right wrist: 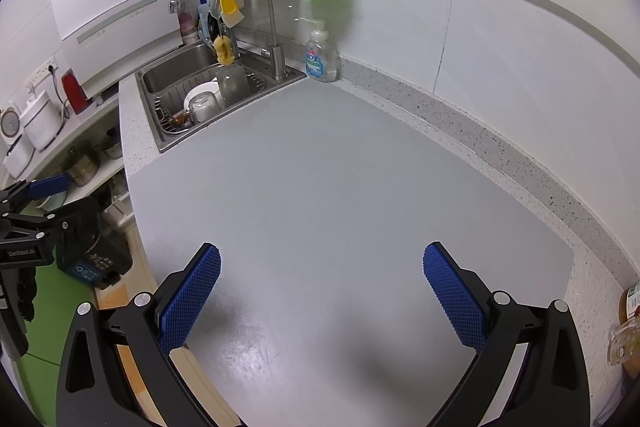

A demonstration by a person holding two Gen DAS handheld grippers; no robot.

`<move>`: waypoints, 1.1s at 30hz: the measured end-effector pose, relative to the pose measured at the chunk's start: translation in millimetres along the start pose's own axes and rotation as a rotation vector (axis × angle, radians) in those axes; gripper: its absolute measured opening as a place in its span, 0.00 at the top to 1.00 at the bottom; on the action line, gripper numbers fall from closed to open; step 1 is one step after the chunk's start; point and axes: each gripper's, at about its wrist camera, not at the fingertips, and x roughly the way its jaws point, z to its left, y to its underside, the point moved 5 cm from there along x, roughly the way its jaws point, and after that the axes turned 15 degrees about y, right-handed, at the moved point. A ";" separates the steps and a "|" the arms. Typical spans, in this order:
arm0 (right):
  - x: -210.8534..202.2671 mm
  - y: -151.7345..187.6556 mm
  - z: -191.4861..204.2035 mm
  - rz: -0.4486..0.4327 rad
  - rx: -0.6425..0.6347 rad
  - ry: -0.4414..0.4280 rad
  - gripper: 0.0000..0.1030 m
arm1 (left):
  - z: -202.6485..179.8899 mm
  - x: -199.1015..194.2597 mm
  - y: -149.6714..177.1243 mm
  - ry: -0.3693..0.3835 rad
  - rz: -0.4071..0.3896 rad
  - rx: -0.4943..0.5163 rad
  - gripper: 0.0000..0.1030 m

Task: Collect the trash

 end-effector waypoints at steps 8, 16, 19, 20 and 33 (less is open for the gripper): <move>1.6 -0.3 0.2 0.003 0.002 0.000 0.06 | 1.1 0.1 -1.7 0.010 0.001 -0.003 0.03; 2.2 -1.0 0.2 0.003 0.001 0.000 0.06 | 0.2 1.3 -2.2 0.012 0.002 -0.005 0.03; 2.3 -1.2 0.0 0.004 0.000 -0.001 0.06 | -0.1 1.5 -2.2 0.011 0.001 -0.003 0.03; 2.6 -1.3 -0.2 0.004 0.000 -0.001 0.06 | -0.6 1.7 -1.6 0.012 0.002 -0.001 0.03; 3.0 2.6 -0.1 0.007 0.003 0.000 0.06 | -0.1 1.8 -0.5 0.009 0.003 -0.007 0.03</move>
